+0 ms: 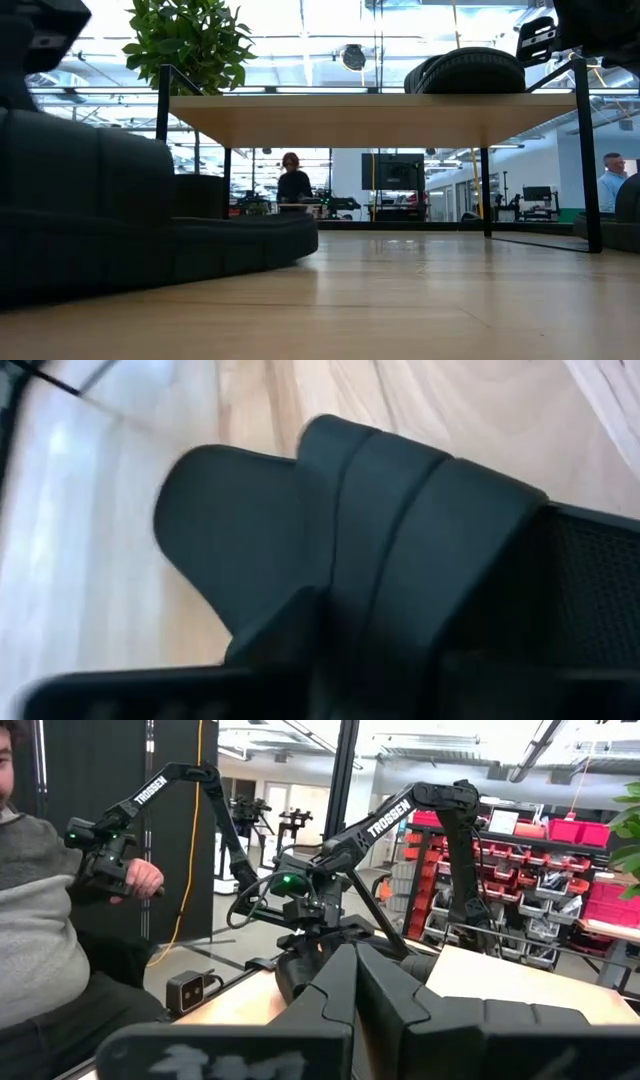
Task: Pick and place slides into the shelf
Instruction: Put the black slide on the shelf
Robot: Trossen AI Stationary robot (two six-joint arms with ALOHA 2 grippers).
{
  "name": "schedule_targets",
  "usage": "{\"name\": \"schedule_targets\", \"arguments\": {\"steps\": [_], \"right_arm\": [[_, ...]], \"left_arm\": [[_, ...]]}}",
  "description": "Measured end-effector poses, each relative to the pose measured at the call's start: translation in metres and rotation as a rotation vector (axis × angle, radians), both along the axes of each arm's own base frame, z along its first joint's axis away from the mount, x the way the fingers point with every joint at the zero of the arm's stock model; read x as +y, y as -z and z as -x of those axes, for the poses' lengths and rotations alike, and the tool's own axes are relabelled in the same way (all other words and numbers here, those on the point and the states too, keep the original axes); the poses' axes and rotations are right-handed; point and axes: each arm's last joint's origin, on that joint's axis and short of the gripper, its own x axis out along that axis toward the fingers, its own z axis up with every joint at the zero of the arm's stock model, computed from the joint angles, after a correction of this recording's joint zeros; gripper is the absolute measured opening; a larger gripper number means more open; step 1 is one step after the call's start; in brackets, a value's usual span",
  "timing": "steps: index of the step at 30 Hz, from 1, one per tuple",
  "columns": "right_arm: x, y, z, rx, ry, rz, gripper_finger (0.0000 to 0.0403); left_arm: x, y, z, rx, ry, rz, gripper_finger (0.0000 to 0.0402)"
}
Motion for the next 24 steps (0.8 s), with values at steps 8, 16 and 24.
{"name": "schedule_targets", "arguments": {"steps": [8, 16, 24], "right_arm": [[0.000, 0.000, 0.000, -0.003, 0.000, 0.000, 0.0000], [0.000, -0.001, 0.000, -0.006, 0.000, 0.000, 0.0000], [0.000, -0.001, 0.000, -0.006, 0.000, 0.001, 0.0000]], "left_arm": [[0.003, -0.008, -0.007, 0.035, 0.060, 0.027, 0.0014], [-0.006, -0.066, 0.000, -0.137, 0.118, -0.074, 0.0003], [-0.007, -0.114, -0.005, -0.275, 0.079, -0.197, 0.0003]]}}
